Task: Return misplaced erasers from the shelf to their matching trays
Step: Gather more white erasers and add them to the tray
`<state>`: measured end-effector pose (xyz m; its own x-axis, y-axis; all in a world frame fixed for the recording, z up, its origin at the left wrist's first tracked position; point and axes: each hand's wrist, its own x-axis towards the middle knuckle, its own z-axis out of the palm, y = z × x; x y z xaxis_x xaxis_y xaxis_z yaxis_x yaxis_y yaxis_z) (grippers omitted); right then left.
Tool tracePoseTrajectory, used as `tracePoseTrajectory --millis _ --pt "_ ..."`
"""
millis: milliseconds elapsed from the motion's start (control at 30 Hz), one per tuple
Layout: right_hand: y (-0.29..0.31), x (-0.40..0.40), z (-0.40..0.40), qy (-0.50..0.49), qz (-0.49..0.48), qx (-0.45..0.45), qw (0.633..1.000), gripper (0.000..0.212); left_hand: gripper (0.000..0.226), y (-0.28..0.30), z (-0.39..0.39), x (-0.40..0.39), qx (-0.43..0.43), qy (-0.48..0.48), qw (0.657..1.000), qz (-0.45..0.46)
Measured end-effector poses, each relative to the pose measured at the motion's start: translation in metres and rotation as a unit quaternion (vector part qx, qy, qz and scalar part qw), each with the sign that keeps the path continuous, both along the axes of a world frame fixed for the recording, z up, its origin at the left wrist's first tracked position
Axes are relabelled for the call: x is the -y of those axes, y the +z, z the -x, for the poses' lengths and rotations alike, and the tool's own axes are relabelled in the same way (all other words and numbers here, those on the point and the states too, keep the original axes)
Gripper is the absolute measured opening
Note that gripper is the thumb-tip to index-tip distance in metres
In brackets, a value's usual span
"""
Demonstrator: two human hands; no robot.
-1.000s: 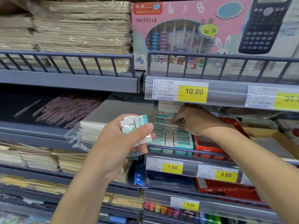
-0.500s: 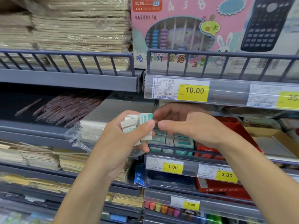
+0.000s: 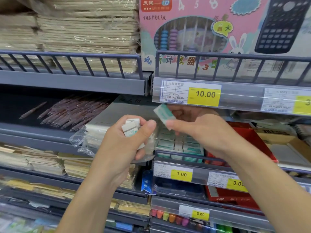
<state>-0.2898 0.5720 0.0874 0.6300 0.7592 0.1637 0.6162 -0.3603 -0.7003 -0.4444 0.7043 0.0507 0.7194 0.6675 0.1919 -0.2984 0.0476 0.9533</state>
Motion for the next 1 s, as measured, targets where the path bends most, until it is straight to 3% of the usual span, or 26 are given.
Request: tracePoseTrajectory --millis 67,167,367,567,633,767,900,1000 --pt "0.000 -0.003 -0.020 -0.039 0.006 -0.018 0.999 0.032 0.024 0.001 0.002 -0.003 -0.001 0.007 1.000 0.014" --pt "-0.003 -0.013 -0.039 0.005 0.001 -0.033 0.999 0.011 0.026 0.001 0.003 -0.006 0.003 0.004 0.999 0.044" --pt "-0.017 -0.029 -0.049 0.053 0.067 0.014 0.996 0.013 0.030 0.003 0.002 -0.009 0.000 0.001 0.994 0.107" --pt "-0.023 -0.043 -0.045 0.045 0.163 0.171 0.971 0.031 0.043 0.008 0.006 -0.010 0.029 -0.012 0.989 0.147" --pt "-0.026 -0.045 -0.044 0.045 0.167 0.198 0.965 0.031 0.044 0.008 0.008 -0.009 0.035 -0.021 0.989 0.139" --pt "-0.027 -0.047 -0.046 0.058 0.178 0.255 0.949 0.030 0.022 0.005 0.013 -0.010 0.032 -0.047 0.993 0.099" --pt "-0.027 -0.047 -0.046 0.068 0.187 0.251 0.947 0.022 0.030 0.006 0.014 -0.008 0.014 -0.068 0.996 0.052" --pt "-0.029 -0.044 -0.044 0.078 0.226 0.249 0.938 0.029 0.024 0.007 0.012 -0.004 0.000 -0.076 0.997 0.022"
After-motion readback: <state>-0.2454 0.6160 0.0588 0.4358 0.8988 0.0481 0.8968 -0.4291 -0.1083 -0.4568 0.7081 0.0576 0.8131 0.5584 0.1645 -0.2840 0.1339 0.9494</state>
